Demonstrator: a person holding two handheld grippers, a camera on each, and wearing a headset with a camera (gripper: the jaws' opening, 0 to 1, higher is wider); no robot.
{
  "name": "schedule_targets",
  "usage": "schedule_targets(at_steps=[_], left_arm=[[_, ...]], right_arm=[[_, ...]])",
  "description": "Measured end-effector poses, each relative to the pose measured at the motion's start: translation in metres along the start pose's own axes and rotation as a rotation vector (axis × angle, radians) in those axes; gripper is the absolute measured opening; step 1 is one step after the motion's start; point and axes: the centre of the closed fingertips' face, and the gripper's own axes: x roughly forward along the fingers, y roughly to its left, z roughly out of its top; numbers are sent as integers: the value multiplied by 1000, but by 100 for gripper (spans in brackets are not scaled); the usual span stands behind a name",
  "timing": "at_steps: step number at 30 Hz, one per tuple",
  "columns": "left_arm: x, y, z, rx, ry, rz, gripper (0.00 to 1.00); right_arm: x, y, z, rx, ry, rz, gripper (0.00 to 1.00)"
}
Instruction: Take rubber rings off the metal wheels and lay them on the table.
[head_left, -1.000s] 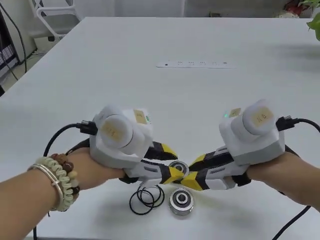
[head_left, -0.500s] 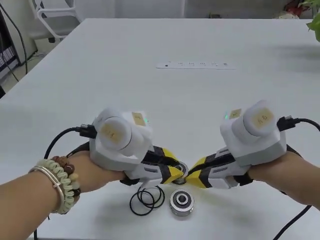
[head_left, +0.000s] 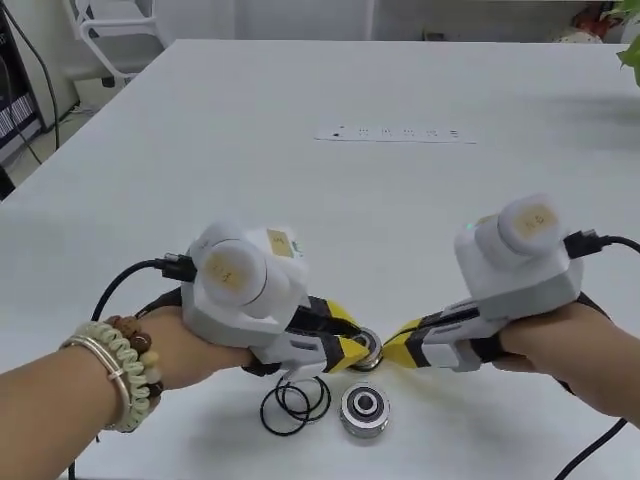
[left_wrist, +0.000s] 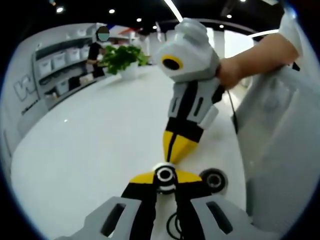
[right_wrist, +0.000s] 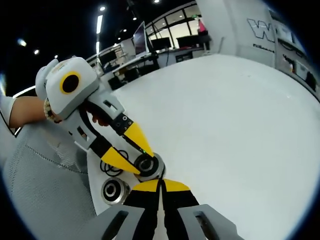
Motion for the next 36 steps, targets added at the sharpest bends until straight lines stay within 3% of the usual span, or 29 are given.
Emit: schedule_targets(at_steps=[4,8,9,10,14,21,36], left_arm=[[-1,1,-3,4,9,-1,14],[0,2,-3,1,7,2,14],[-1,1,-3,-2,5,3,14],[-1,1,-3,-3,4,3,14],[-1,0,-3,-8,0,5,14],[-1,0,-2,-23,-8,15,14],[-2,-1,-1,-36,-24,22,14]], right_arm=[[-2,0,2,74,-21,14,0],[-8,2,15,210,-98,63,0],[-7,2,13,223,-89,63,0],[-7,1,10,203,-80,56,0],[-8,5,12,254,-93,72,0],[-9,10,13,275,-100,80,0],[-8,15,18,262,-99,84,0]])
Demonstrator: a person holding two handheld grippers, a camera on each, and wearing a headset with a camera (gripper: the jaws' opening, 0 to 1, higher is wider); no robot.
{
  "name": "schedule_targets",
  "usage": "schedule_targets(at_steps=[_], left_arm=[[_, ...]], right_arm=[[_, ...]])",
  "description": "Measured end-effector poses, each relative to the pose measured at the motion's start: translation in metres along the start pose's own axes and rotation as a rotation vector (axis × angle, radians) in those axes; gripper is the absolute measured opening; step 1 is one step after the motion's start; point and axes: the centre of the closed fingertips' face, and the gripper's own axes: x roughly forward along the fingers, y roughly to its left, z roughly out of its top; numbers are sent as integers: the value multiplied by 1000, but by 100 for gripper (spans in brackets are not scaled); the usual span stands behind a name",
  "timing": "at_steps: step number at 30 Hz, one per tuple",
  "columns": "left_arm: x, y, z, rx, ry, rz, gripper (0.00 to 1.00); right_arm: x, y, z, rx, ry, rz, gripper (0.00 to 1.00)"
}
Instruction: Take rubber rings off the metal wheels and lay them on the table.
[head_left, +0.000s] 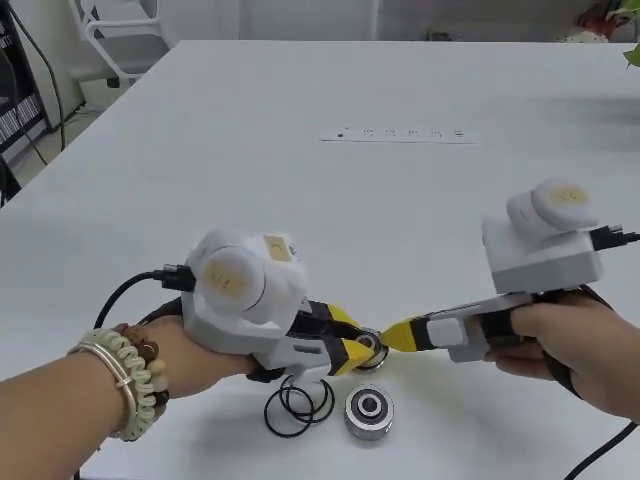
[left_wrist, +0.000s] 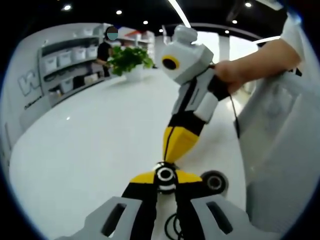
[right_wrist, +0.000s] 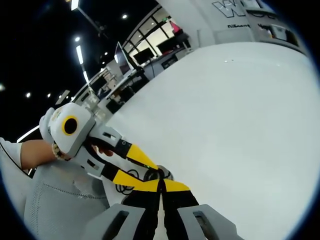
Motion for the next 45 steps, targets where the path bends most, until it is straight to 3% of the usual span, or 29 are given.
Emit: schedule_targets(at_steps=[16,23,25,32,41,45], left_arm=[[0,0,0,1,-2,1,14],[0,0,1,-1,-3,2,14],[0,0,1,-2,-4,3,14],[2,0,2,-9,-11,8,14],[2,0,3,-4,22,7,14],[-3,0,12,-7,11,6,25]], right_arm=[[1,6,2,-13,-1,20,0],[7,19,3,-60,7,58,0],[8,16,3,-96,10,36,0],[5,7,3,-49,7,7,0],[4,-1,1,-42,17,-25,0],[2,-1,3,-32,5,-24,0]])
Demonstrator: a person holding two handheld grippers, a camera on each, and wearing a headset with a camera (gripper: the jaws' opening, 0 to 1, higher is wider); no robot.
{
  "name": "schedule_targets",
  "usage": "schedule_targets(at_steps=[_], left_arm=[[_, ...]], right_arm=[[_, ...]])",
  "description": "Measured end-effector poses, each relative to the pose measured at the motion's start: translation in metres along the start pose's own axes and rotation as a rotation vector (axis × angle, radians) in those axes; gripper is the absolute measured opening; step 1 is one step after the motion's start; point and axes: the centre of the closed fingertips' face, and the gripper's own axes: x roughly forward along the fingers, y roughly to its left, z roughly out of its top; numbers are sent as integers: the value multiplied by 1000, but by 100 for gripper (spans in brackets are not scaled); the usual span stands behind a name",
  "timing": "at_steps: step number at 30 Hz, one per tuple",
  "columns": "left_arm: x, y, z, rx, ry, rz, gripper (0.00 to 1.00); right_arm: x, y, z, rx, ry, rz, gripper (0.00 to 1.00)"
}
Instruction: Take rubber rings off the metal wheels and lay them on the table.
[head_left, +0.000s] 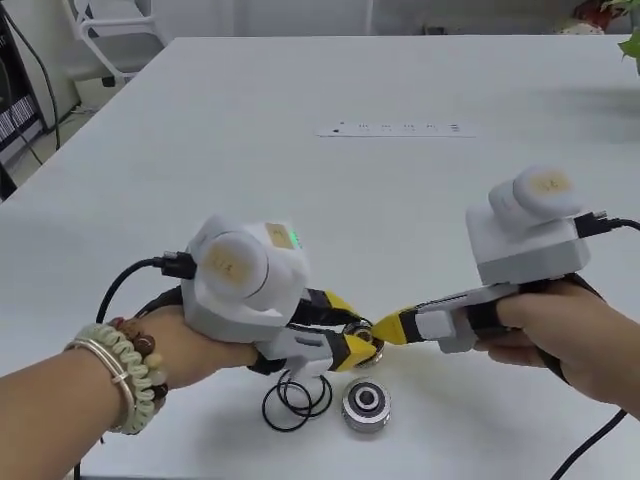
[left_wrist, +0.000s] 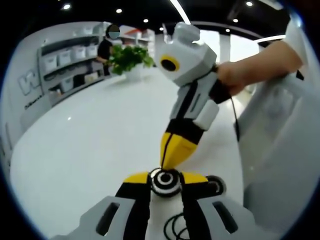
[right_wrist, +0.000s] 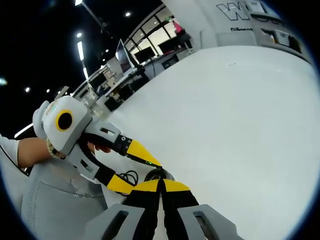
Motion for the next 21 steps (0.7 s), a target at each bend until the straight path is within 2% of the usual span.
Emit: schedule_targets(at_steps=[3,6,10,13,15,16,21], left_arm=[[-2,0,9,-5,-25,4,27],[-6,-4,20,11,-55,-6,30],[-12,-7,34,6,-92,-13,36],[-20,-9,48,49,-115,-17,40],[-27,-5,56,109,-106,0,42],[-32,-2,57,143,-80,15,43],[-54,1,63,143,-83,42,55]], right_arm=[[-1,-2,1,2,-1,-14,0],[-4,-1,5,7,-12,-14,0],[-5,2,10,-2,-24,-9,0],[-5,7,14,-3,-44,10,0],[-5,10,16,5,-52,23,0],[-5,10,16,3,-54,25,0],[-5,14,19,-8,-60,34,0]])
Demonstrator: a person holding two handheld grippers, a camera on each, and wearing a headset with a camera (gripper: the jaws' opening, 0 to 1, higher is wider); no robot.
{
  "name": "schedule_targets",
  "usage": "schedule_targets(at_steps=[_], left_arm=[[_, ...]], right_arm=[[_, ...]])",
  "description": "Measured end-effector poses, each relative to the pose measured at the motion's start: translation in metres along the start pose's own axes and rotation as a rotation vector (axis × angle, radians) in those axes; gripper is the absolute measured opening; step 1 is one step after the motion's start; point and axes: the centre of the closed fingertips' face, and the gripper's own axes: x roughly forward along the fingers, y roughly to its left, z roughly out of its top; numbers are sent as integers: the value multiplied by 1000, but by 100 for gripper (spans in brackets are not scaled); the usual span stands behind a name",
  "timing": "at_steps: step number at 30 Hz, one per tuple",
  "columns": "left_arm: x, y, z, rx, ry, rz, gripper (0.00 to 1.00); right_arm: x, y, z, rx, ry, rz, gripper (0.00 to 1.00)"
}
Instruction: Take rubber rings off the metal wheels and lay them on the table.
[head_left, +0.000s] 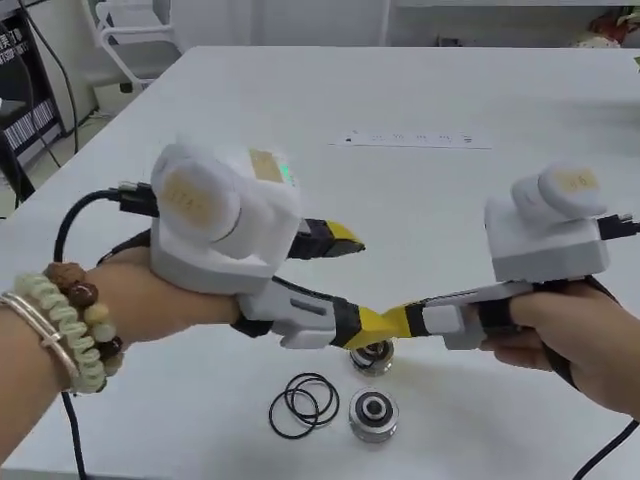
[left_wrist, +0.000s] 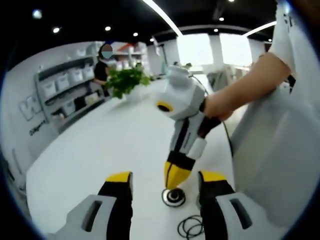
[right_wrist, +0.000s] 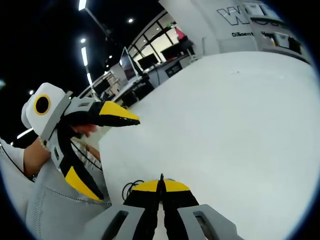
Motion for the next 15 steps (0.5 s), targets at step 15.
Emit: schedule_targets(at_steps=[15], left_arm=[[-92,6,-14,-60,7,167,71]], right_arm=[[-2,22,20,0,-79,68,0]])
